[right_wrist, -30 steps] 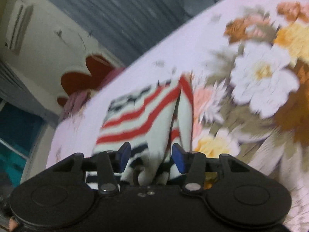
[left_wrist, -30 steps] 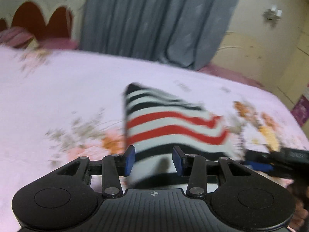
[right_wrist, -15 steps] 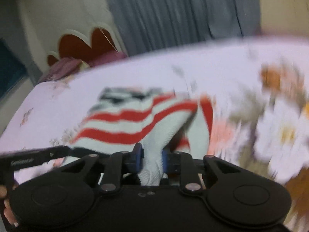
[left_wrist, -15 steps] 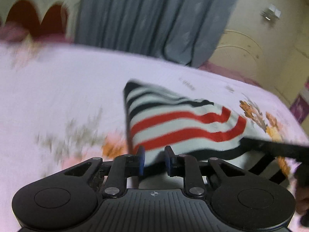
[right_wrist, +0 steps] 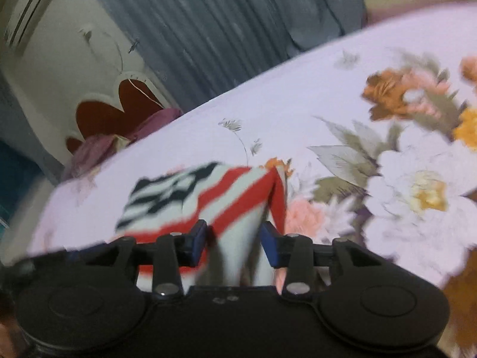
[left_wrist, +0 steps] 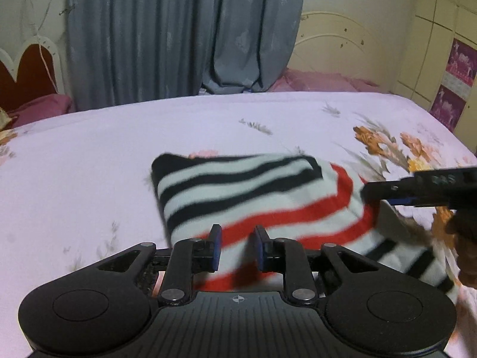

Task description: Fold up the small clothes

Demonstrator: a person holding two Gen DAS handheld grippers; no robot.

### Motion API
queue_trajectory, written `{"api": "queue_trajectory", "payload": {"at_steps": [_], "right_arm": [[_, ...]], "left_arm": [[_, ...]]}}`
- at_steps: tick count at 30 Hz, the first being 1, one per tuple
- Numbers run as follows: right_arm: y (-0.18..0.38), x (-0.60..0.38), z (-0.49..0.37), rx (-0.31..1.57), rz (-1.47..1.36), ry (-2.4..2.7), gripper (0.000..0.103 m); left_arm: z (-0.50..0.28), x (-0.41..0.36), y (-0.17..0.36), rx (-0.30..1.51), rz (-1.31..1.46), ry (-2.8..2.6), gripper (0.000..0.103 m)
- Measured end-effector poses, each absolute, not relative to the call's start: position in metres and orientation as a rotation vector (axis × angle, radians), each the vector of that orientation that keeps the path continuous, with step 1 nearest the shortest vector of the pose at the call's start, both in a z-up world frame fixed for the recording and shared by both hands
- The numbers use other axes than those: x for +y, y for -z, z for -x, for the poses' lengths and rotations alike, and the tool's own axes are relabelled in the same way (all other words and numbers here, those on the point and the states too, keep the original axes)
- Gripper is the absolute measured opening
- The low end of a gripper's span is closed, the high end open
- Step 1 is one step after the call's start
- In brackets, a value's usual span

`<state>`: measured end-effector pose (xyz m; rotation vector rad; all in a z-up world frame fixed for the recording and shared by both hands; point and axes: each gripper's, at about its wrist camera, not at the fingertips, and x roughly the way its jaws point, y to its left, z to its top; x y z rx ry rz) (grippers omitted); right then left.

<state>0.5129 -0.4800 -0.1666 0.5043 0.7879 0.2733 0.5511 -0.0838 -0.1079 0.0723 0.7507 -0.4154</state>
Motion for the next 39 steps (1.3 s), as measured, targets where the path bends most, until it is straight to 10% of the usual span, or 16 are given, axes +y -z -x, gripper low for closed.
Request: {"api": "queue_trajectory", "payload": {"at_steps": [3, 6, 17, 21, 39], "right_arm": [[0.174, -0.483, -0.543, 0.854, -0.520, -0.229, 0.040], [0.171, -0.484, -0.549, 0.816, -0.521, -0.262, 0.009], [0.182, -0.457, -0.541, 0.805, -0.220, -0.198, 0.012], [0.152, -0.462, -0.522, 0.773, -0.223, -0.223, 0.027], [0.155, -0.429, -0.412, 0.837, 0.064, -0.308, 0.000]], "left_arm": [[-0.573, -0.092, 0.113, 0.770, -0.092, 0.407, 0.022], [-0.588, -0.099, 0.120, 0.777, -0.106, 0.418, 0.022], [-0.587, -0.124, 0.135, 0.755, -0.232, 0.450, 0.022], [-0.565, -0.106, 0.113, 0.721, -0.153, 0.471, 0.022], [-0.456, -0.076, 0.111, 0.711, -0.217, 0.456, 0.022]]}}
